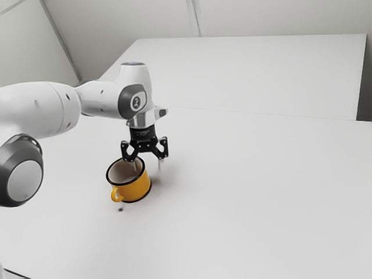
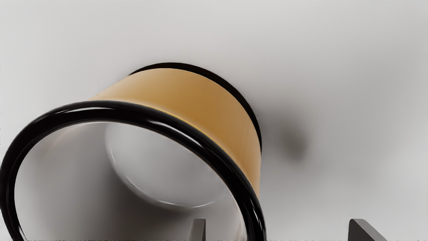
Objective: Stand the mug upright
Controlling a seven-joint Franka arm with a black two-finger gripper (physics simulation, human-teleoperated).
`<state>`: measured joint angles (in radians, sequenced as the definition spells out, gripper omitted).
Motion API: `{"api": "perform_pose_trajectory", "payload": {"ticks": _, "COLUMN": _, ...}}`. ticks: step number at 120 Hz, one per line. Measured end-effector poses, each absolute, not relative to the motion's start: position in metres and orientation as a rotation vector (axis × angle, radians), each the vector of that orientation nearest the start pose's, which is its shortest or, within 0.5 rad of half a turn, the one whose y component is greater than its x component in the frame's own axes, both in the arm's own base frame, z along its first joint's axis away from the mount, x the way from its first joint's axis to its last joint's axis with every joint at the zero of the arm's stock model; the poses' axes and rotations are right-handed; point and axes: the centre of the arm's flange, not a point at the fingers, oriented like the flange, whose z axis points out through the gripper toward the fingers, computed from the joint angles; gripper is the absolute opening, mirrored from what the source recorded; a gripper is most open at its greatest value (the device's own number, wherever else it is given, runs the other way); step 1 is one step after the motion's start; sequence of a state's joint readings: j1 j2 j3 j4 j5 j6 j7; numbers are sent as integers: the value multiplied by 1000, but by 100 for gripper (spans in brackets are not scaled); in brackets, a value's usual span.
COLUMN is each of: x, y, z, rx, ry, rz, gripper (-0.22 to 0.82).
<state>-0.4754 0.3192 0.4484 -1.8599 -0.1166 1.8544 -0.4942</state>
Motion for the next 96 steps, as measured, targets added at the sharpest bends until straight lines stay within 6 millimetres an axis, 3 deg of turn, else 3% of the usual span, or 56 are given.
{"api": "perform_pose_trajectory", "payload": {"ticks": 22, "x": 587, "y": -26, "z": 381, "rx": -2974, "ry": -799, "rz": 344, "gripper": 54}}
{"api": "perform_pose_trajectory", "payload": {"ticks": 32, "x": 589, "y": -10, "z": 398, "rx": -3005, "ry": -837, "rz": 309, "gripper": 56}}
{"api": "perform_pose_trajectory", "payload": {"ticks": 48, "x": 597, "y": 2, "z": 447, "rx": -3068, "ry": -803, "rz": 180, "gripper": 58}}
{"api": "perform_pose_trajectory", "payload": {"ticks": 63, "x": 586, "y": 8, "z": 490, "rx": -3123, "ry": -676, "rz": 88, "gripper": 59}}
{"api": "perform_pose_trajectory", "payload": {"ticks": 96, "x": 566, "y": 6, "z": 558, "rx": -3160, "ry": -357, "rz": -54, "gripper": 60}}
